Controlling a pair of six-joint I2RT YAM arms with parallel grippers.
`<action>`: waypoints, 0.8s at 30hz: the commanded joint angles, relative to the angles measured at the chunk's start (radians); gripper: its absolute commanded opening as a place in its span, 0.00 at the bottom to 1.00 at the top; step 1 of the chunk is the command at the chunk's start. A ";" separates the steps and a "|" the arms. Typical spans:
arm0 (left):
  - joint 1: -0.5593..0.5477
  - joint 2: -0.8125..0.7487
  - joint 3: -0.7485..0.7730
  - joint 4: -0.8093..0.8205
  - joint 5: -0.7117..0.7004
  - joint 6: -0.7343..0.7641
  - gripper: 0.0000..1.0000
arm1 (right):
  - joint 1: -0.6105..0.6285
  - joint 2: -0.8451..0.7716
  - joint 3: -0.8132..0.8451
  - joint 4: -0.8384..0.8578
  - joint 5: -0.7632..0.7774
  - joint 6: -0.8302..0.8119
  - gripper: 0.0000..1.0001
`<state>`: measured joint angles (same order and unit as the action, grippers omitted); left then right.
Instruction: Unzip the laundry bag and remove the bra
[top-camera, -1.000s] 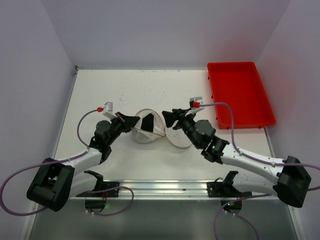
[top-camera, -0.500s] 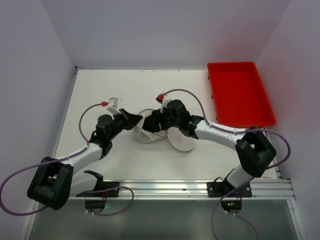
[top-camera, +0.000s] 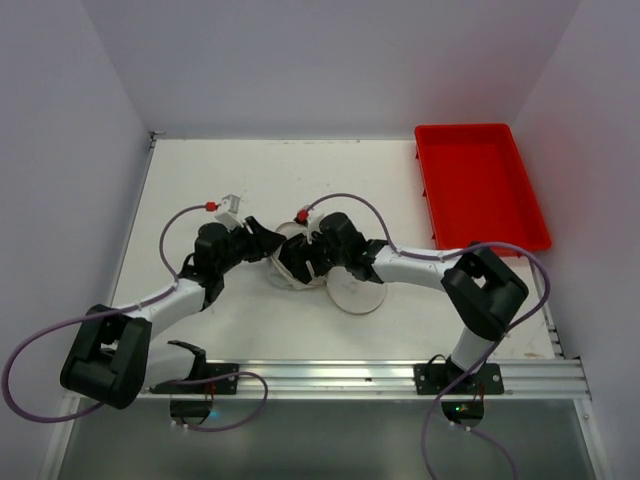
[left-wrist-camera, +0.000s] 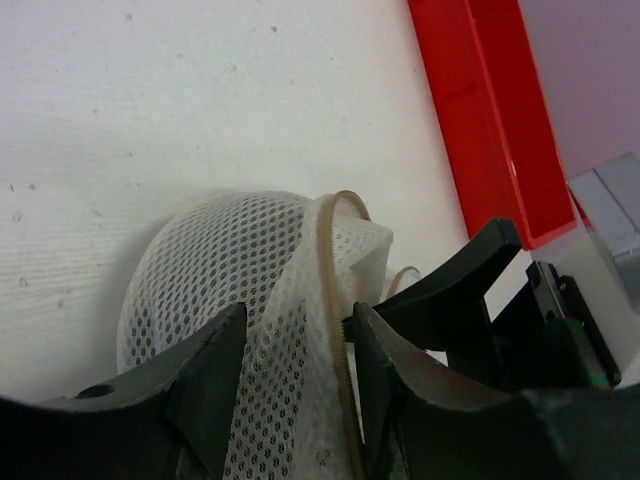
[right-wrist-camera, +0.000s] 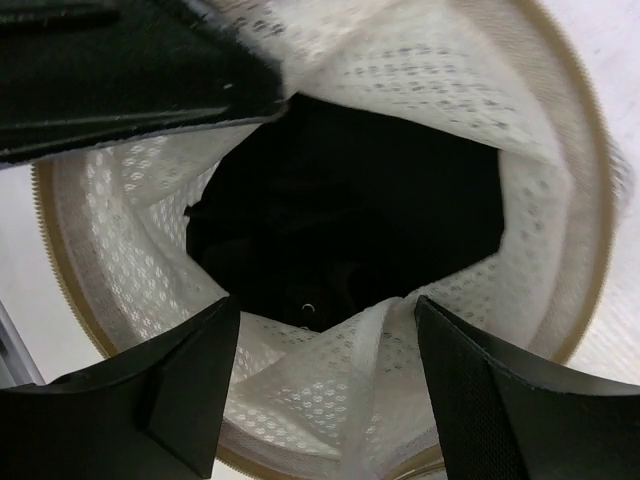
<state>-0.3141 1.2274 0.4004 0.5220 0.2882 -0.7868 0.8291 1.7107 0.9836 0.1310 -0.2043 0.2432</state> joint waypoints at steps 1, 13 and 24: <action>0.007 0.007 0.061 -0.118 -0.010 0.075 0.52 | 0.041 0.012 -0.002 0.030 0.057 -0.050 0.73; 0.038 0.040 0.063 -0.212 -0.057 0.155 0.18 | 0.084 0.055 0.030 0.022 0.268 -0.044 0.74; 0.072 0.072 0.041 -0.149 -0.017 0.143 0.00 | 0.100 0.050 0.050 0.076 0.442 -0.042 0.68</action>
<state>-0.2535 1.3033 0.4438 0.3237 0.2550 -0.6594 0.9302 1.7638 0.9859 0.1745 0.1524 0.2077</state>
